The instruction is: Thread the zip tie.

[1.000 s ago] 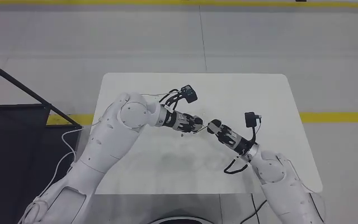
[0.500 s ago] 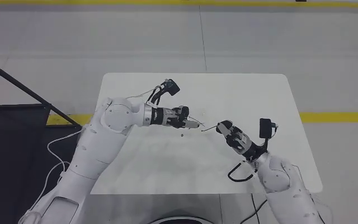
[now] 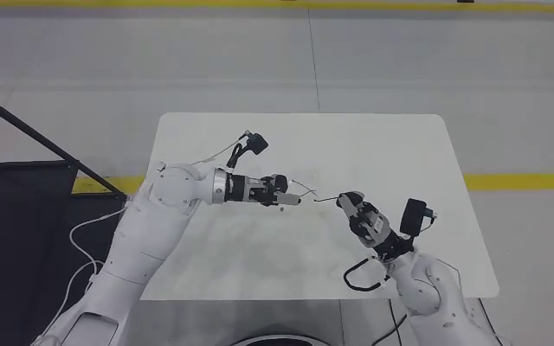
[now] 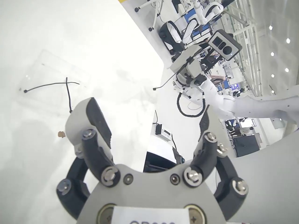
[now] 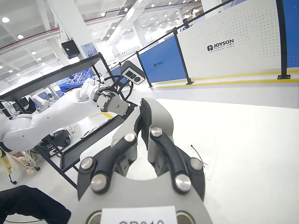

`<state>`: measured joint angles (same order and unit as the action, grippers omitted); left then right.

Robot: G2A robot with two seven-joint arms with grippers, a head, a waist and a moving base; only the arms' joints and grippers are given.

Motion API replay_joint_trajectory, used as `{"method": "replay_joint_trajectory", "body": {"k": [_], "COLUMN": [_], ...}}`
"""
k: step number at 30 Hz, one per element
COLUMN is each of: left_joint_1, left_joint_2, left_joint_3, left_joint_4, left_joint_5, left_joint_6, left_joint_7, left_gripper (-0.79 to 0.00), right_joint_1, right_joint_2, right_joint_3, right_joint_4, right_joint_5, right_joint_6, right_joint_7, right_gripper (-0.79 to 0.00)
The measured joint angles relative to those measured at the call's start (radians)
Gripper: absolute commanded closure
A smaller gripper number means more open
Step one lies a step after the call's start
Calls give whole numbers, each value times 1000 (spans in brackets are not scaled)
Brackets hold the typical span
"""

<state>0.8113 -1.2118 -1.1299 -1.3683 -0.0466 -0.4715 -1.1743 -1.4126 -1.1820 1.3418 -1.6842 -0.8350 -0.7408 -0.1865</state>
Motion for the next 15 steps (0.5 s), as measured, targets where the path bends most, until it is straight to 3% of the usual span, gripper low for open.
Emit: {"method": "replay_joint_trajectory", "body": {"k": [4, 8, 15], "left_joint_1": [14, 41, 48], "left_joint_2": [0, 0, -5], "left_joint_3": [1, -4, -4], "left_joint_4": [-9, -16, 40], "left_joint_5": [-3, -71, -309], "left_joint_6": [14, 45, 73], "left_joint_7": [24, 75, 34], "left_gripper": [-785, -785, -785], "right_joint_1": [4, -3, -55], "right_joint_2": [-1, -4, -15], "right_joint_3": [-5, -4, -54], "right_joint_4": [-10, -27, -41], "right_joint_5": [-13, -148, -570], "right_joint_6": [-24, -52, 173], "right_joint_7": [-24, -150, -535], "right_gripper": [0, 0, 0]}}
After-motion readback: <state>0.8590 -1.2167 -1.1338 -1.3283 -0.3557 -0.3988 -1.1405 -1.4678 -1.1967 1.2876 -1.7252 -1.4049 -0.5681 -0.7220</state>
